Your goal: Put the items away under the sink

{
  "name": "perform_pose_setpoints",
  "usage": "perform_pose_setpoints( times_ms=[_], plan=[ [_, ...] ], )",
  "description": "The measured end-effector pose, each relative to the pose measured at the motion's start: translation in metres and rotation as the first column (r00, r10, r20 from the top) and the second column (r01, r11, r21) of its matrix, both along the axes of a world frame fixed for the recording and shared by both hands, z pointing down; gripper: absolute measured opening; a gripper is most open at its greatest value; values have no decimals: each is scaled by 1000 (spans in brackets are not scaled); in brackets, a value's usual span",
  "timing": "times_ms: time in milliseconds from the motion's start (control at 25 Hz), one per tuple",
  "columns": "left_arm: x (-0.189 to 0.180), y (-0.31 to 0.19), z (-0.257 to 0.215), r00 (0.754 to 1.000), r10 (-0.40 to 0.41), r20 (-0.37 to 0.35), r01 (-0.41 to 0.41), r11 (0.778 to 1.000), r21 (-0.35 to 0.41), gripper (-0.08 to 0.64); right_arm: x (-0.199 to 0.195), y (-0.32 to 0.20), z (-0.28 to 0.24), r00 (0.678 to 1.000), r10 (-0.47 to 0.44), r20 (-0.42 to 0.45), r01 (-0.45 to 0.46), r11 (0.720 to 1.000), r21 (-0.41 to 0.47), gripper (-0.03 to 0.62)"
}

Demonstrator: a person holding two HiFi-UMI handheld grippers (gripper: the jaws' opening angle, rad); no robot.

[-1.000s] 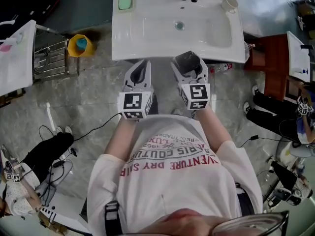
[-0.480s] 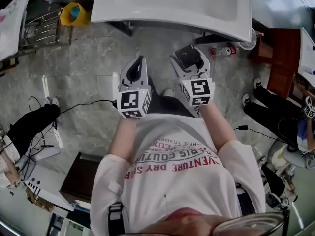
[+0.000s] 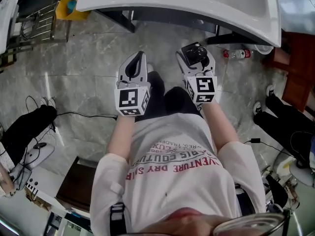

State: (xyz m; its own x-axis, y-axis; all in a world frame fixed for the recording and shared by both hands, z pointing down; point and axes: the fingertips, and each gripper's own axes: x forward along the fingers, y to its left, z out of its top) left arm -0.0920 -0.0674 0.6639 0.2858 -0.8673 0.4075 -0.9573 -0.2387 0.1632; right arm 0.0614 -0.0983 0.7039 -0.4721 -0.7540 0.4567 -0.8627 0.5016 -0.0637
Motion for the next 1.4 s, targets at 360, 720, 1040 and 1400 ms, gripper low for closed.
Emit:
perform_pose_setpoints(
  times_ms=[360,720,1040,1400],
  plan=[
    [-9,-56,132,999,38,34,-43,990,138,28,-5,-52,148,999,24,33,-27,997,76,377],
    [-33,-80,188,998,-2,69,-13,977,213,28,-11,-99,199,998,61,29,-64,991,119,377],
    [-51,-100,195,998,39,51,-50,969,240,28,-35,-153,197,991,130,28,-132,983,124,377],
    [-56,-118,199,996,79,28,-84,970,228,28,-51,-216,203,983,179,-28,-175,978,113,377]
  ],
)
